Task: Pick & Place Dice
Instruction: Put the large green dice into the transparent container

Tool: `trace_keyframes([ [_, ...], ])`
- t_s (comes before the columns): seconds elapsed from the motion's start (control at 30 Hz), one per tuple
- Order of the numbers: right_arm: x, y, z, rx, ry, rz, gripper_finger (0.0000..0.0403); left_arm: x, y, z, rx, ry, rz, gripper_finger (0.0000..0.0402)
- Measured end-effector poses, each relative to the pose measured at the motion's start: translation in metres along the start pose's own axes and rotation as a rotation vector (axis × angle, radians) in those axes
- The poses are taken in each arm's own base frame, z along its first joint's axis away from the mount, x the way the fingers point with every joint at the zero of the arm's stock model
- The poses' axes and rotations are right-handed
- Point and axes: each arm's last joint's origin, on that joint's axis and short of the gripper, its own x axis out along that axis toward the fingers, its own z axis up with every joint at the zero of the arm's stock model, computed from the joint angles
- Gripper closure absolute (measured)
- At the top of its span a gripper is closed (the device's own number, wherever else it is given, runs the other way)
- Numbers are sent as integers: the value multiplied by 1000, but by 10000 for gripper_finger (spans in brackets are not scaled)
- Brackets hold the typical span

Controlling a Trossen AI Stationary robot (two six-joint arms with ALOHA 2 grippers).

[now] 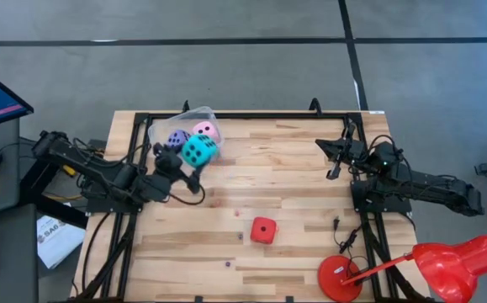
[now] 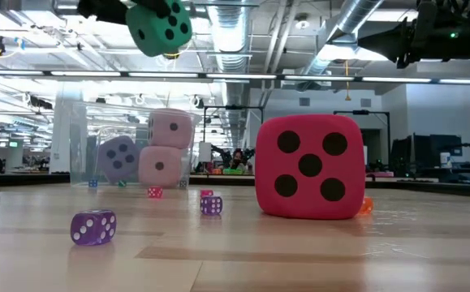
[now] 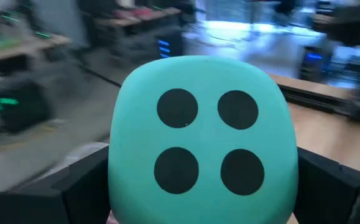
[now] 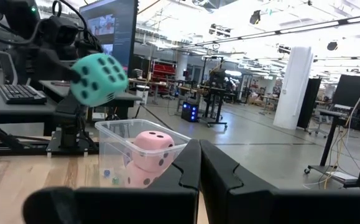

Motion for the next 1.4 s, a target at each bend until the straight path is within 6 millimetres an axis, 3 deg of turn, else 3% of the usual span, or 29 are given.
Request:
trace_keyframes([
  [0.13,0,0,0,0,0,0,403,6,7,-1,29,-26,140,29],
  [0.73,0,0,0,0,0,0,403,59,54,-10,-14,136,377,28],
  [1.4,0,0,0,1,1,0,403,84,104,-24,-69,329,577,28],
])
